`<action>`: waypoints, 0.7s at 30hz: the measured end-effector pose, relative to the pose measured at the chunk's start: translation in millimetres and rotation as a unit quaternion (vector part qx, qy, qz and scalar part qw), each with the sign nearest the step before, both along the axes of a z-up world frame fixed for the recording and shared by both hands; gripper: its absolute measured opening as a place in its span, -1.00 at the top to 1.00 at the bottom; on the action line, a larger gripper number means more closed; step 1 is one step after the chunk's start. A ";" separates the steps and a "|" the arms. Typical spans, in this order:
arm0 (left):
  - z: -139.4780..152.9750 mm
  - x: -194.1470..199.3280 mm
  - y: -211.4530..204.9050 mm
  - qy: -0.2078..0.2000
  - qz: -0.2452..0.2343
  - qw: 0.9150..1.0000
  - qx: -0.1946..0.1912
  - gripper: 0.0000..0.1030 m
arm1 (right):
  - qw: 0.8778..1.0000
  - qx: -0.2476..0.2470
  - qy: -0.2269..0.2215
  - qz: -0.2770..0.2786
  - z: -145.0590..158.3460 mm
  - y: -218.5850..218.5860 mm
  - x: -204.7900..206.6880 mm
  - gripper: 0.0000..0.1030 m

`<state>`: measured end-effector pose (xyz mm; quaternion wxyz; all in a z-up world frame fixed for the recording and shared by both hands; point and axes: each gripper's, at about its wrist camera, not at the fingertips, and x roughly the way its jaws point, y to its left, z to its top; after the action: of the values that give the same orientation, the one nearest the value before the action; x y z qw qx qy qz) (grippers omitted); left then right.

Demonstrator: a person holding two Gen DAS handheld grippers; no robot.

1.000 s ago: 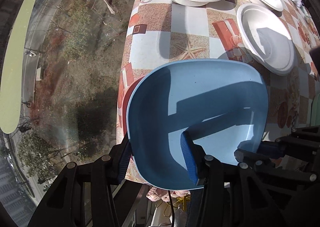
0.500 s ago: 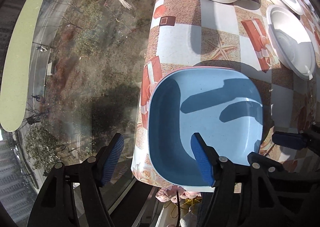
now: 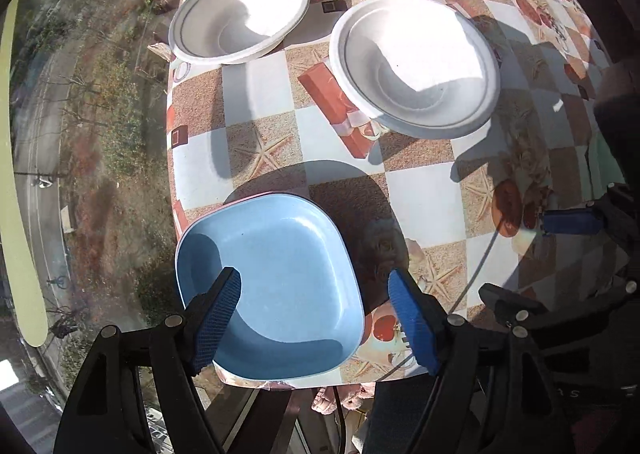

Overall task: Organize plates and bowls
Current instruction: 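Move to the mint green plate and close both grippers on its rim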

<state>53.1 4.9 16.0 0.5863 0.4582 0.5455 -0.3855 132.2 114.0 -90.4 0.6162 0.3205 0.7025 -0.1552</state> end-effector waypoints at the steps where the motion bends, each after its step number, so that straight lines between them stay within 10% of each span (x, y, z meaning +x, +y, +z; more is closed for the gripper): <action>1: 2.9 -10.1 -8.1 0.003 -0.019 1.000 -0.004 -0.55 | 1.000 -0.004 0.002 -0.010 1.8 -4.9 -9.8 -0.57; 21: -17.8 -170.5 -84.8 0.071 -0.201 0.976 0.042 -0.56 | 0.952 -0.085 0.097 -0.279 1.0 -144.2 -269.7 -0.57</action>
<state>-117.3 -79.9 -1.7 0.4369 0.5540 0.4985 -0.5037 -137.5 -30.2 -89.4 0.5024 0.4334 0.6258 -0.4101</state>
